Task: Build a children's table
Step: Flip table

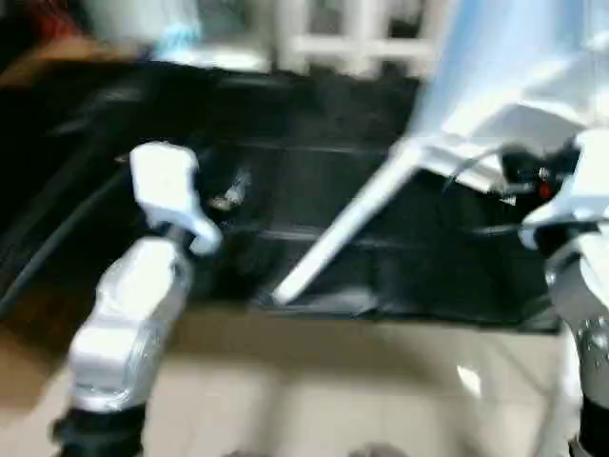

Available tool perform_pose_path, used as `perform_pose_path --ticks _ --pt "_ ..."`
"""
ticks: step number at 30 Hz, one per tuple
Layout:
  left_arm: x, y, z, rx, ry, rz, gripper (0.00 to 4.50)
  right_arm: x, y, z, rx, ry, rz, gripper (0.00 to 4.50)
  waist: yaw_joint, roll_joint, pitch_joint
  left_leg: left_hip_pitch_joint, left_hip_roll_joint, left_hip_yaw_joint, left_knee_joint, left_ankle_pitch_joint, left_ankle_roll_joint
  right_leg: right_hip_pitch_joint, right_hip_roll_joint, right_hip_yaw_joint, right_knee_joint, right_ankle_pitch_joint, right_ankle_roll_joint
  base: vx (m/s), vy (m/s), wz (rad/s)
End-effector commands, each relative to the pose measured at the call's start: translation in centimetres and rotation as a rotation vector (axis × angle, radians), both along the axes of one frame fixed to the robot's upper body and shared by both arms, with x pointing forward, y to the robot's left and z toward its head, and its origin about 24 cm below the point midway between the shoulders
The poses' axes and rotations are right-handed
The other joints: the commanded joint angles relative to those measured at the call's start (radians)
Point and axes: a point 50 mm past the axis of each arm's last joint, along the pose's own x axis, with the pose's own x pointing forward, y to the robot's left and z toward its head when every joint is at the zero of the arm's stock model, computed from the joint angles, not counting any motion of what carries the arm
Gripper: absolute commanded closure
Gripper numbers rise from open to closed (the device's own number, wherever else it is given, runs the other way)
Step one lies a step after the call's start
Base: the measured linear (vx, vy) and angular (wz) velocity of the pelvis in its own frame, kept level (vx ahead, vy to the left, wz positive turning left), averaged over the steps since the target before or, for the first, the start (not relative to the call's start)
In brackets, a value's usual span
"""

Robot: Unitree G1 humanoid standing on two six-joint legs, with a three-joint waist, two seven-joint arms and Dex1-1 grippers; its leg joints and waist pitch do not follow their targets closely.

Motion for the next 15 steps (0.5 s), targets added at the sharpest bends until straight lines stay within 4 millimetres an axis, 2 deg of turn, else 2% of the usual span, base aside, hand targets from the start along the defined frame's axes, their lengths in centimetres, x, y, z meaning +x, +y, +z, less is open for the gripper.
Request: perform_pose_path --ticks 1,2,3,4,5,6,7,8,9,10,11,12,13,14,15 --pt "-0.1 0.6 0.2 0.026 -0.018 0.018 1.36 0.2 0.3 0.2 0.006 0.0 0.014 4.44 0.048 -0.031 -0.08 -0.171 -0.011 -0.031 0.083 0.029 0.073 0.231 -0.166 0.164 -0.132 0.08 -0.256 0.243 0.009 0.08" --pt "-0.1 0.5 0.2 0.025 -0.018 0.016 1.36 0.2 0.2 0.2 0.004 0.001 0.012 4.44 0.047 -0.019 -0.065 -0.199 0.005 -0.05 0.094 0.124 0.004 0.21 -0.149 0.125 -0.129 0.182 -0.313 0.23 0.017 -0.05" --pt "-0.1 0.5 0.3 0.024 -0.018 0.016 1.36 0.3 0.1 0.2 0.004 -0.001 0.007 4.44 0.049 0.007 -0.059 -0.202 0.04 -0.061 0.066 0.222 -0.033 0.187 -0.153 0.075 -0.153 0.144 -0.355 0.207 0.03 -0.11" --pt "-0.1 0.5 0.2 0.024 -0.017 0.016 1.36 0.3 0.1 0.2 0.004 -0.001 0.005 4.44 0.049 0.019 -0.05 -0.195 0.059 -0.064 0.027 0.262 -0.024 0.166 -0.137 0.043 -0.17 0.055 -0.358 0.207 0.03 -0.11" --pt "-0.1 0.5 0.2 0.027 -0.014 0.016 1.36 0.3 0.1 0.3 0.001 -0.003 0.003 4.44 0.039 0.065 -0.042 -0.161 0.077 -0.059 -0.081 0.308 0.017 0.154 -0.054 -0.041 -0.184 -0.178 -0.291 0.217 0.069 -0.08" --pt "-0.1 0.5 0.2 0.028 -0.013 0.016 1.36 0.3 0.1 0.3 0.0 -0.003 0.003 4.44 0.025 0.095 -0.039 -0.12 0.085 -0.063 -0.118 0.273 0.016 0.152 -0.005 -0.079 -0.175 -0.22 -0.229 0.222 0.137 -0.16" --pt "0.0 0.5 0.1 0.03 -0.007 0.018 1.36 0.3 0.0 0.4 -0.004 -0.007 0.0 4.44 -0.017 0.132 -0.041 -0.057 0.151 -0.159 -0.174 -0.104 0.046 0.083 0.065 -0.116 -0.01 -0.241 -0.125 0.222 0.137 -0.16" --pt "-0.1 0.5 0.0 0.015 0.005 0.006 1.36 0.3 -0.2 0.6 -0.017 -0.016 -0.013 4.44 -0.015 0.116 -0.072 0.009 0.194 -0.21 -0.172 -0.232 0.107 0.012 0.052 -0.08 0.053 -0.193 -0.035 0.204 0.132 -0.04" --pt "-0.2 0.4 -0.1 0.02 0.011 -0.005 1.36 0.3 -0.4 0.7 -0.022 -0.022 -0.025 4.44 -0.016 0.111 -0.077 0.018 0.189 -0.201 -0.146 -0.1 0.15 -0.031 0.035 -0.064 0.059 -0.093 0.029 0.191 0.073 0.13" --pt "-0.2 0.3 -0.2 0.024 0.008 -0.017 1.36 0.2 -0.7 0.9 -0.034 -0.032 -0.044 4.44 -0.018 0.105 -0.077 0.012 0.185 -0.195 -0.135 0.054 0.181 -0.042 0.029 -0.058 0.059 -0.042 0.055 0.191 0.073 0.13" --pt "-0.4 0.2 -0.2 0.025 0.007 -0.036 1.36 0.2 -1.0 1.2 -0.05 -0.043 -0.071 4.44 -0.006 0.088 -0.08 -0.012 0.182 -0.181 -0.115 0.457 0.237 -0.055 0.009 -0.038 0.047 0.074 0.105 0.153 0.046 0.01" --pt "-0.4 0.1 -0.2 0.024 0.005 -0.044 1.36 0.2 -1.1 1.3 -0.055 -0.047 -0.082 4.44 0.002 0.076 -0.085 -0.024 0.182 -0.175 -0.099 0.697 0.245 -0.059 -0.01 -0.016 0.024 0.163 0.119 0.083 0.011 0.0" --pt "-0.5 0.0 -0.1 0.022 0.0 -0.063 1.36 0.2 -1.3 1.4 -0.069 -0.052 -0.106 4.44 0.016 0.045 -0.089 -0.039 0.142 -0.149 -0.052 0.925 0.193 -0.068 -0.064 0.036 -0.048 0.391 0.093 0.083 0.011 0.0" --pt "-0.7 -0.1 0.0 0.017 -0.006 -0.089 1.36 0.2 -2.0 1.6 -0.081 -0.06 -0.166 4.44 0.025 -0.004 -0.085 -0.148 0.032 -0.083 -0.027 0.624 0.113 0.019 -0.107 0.078 -0.065 0.678 0.096 0.0 0.0 0.0" --pt "-0.7 -0.1 0.0 0.018 -0.009 -0.097 1.36 0.2 -2.4 1.7 -0.083 -0.067 -0.206 4.44 0.038 0.004 -0.092 -0.163 0.039 -0.069 -0.059 0.369 0.046 0.058 -0.131 0.061 -0.067 0.894 0.066 0.0 0.0 0.0"
